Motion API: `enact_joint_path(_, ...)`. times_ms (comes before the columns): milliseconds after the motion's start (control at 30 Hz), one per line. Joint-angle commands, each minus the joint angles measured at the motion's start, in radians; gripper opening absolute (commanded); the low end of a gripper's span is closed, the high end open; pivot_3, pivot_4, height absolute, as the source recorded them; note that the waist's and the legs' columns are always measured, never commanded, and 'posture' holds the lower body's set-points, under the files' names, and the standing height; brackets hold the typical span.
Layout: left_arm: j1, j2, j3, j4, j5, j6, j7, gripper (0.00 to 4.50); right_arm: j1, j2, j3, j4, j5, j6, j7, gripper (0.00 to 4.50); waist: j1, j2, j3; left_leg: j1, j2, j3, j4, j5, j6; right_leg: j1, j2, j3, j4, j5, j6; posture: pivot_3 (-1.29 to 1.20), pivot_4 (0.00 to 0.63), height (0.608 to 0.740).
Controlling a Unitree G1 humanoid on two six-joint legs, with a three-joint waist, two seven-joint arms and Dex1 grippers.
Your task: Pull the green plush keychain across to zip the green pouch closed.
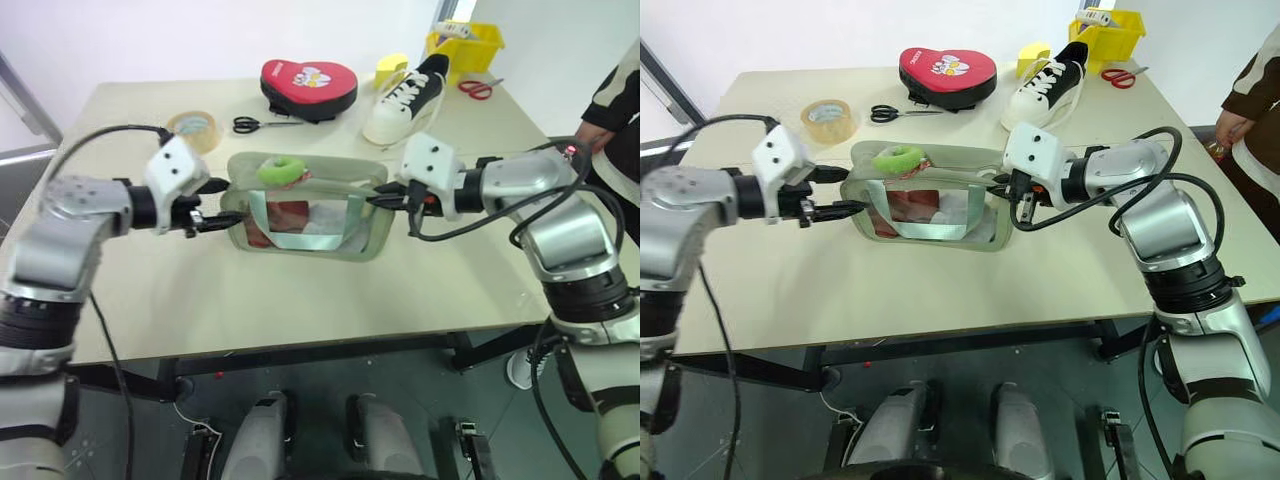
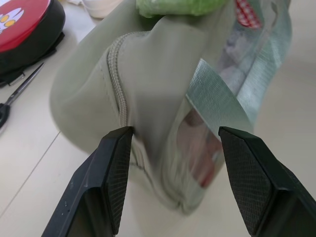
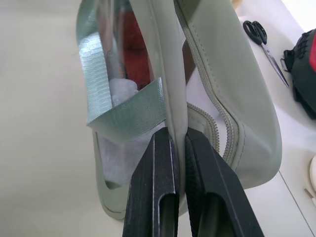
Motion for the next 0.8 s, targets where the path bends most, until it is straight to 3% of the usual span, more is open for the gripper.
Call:
enact_joint_path(33, 0.0, 0.014, 0.028, -0.021, -0.003, -0.017, -0.01, 1.61, -0.018, 0.003, 0.004, -0.01, 0.004, -0.006, 0.008, 0.0, 0.0, 0.0, 0.0, 0.0, 0.0, 0.0, 0.0, 0.0, 0.0, 0.0, 0.0, 0.0, 0.0, 0.0, 0.0, 0.0, 0.15, 0.74)
enact_joint_path(133, 0.003, 0.02, 0.03, -0.02, -0.003, -0.02, -0.019, 0.06, -0.021, 0.007, 0.006, -0.004, 0.001, -0.006, 0.004, 0.0, 0.003, 0.0, 0.0, 0.0, 0.0, 0.0, -0.001, 0.0, 0.0, -0.001, 0.0, 0.0, 0.0, 0.0, 0.0, 0.0, 0.15, 0.74)
enact_joint_path(333, -0.016, 0.0, 0.026, -0.022, -0.01, 0.012, -0.011, 0.06, -0.047, 0.018, 0.008, 0.035, -0.007, -0.014, -0.002, 0.0, 0.003, 0.0, 0.0, 0.0, 0.0, 0.0, -0.001, -0.001, -0.001, 0.0, 0.0, 0.0, 0.0, 0.0, 0.0, 0.0, 0.15, 0.74)
enact_joint_path(467, -0.007, -0.001, 0.015, -0.014, 0.003, -0.004, -0.017, 0.0, -0.085, 0.006, 0.005, 0.088, -0.01, -0.037, 0.019, 1.49, 0.003, 0.0, 0.0, 0.0, 0.0, 0.0, -0.001, 0.0, 0.0, 0.0, 0.0, 0.0, 0.0, 0.0, 0.0, 0.0, 0.15, 0.74)
enact_joint_path(667, 0.013, 0.001, 0.026, -0.036, 0.001, 0.003, -0.008, 0.0, -0.167, -0.048, -0.006, 0.119, -0.011, -0.091, 0.1, 4.46, 0.005, 0.0, 0.0, 0.0, 0.0, 0.0, -0.001, 0.0, 0.0, 0.0, 0.0, 0.0, 0.0, 0.0, 0.0, 0.0, 0.15, 0.74)
enact_joint_path(800, 0.042, 0.01, 0.04, -0.068, -0.007, 0.02, -0.001, 0.0, -0.291, 0.008, -0.019, 0.095, 0.046, -0.017, 0.113, 4.46, -0.001, 0.001, 0.0, 0.0, 0.0, 0.0, -0.001, -0.001, -0.001, -0.001, 0.0, 0.0, 0.0, 0.0, 0.0, 0.0, 0.15, 0.74)
